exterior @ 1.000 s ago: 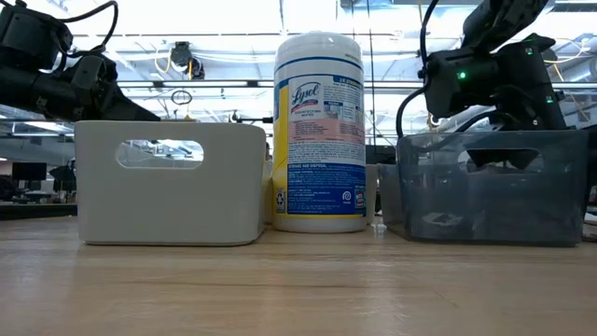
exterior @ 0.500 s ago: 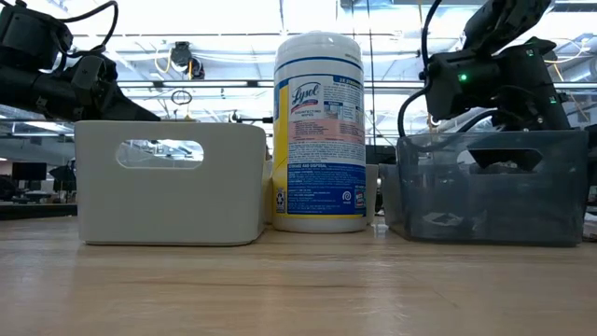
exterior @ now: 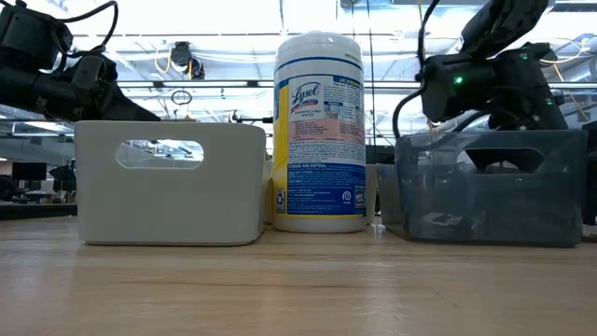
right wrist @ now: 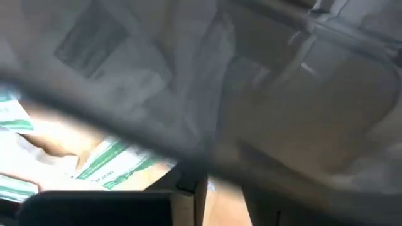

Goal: Pick & Place First Aid Supplies
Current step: Put the bandage into the top gray bin

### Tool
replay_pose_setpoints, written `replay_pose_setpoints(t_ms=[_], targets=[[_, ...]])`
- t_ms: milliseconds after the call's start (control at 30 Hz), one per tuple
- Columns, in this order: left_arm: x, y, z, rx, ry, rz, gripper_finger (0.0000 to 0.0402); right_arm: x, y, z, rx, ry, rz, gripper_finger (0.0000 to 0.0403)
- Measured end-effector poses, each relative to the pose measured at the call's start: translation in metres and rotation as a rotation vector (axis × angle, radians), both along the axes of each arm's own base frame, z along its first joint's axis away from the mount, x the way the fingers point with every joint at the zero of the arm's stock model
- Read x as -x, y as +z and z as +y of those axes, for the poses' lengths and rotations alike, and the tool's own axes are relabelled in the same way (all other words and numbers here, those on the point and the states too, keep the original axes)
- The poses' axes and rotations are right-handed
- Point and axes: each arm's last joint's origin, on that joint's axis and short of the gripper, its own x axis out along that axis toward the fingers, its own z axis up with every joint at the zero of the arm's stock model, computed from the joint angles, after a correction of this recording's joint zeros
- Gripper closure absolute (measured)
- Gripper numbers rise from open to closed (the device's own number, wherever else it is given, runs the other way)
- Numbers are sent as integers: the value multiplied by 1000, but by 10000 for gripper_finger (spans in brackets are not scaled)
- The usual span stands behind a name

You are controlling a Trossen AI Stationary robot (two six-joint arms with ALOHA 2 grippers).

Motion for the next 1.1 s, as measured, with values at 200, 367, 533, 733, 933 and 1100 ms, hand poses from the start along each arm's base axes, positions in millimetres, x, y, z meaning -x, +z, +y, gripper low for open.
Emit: replay_pose_setpoints(t_ms=[200,367,533,733,933,1100], targets=[[0,0,0,0,0,0,273,-1,-1,0,10,-1,3,382],[0,0,0,0,0,-1,273,0,0,-1,14,-2,3,400],[0,0,0,0,0,0,273,0,8,-2,65,3,18,402],[0,0,0,0,0,0,273,11,33,-7,85,-12,78,402],[0,0,0,0,0,-1,273,17,52,-11,98,-81,86,402],[0,0,0,-1,0,-3,273,26,74,-21,187,-191,126,403]])
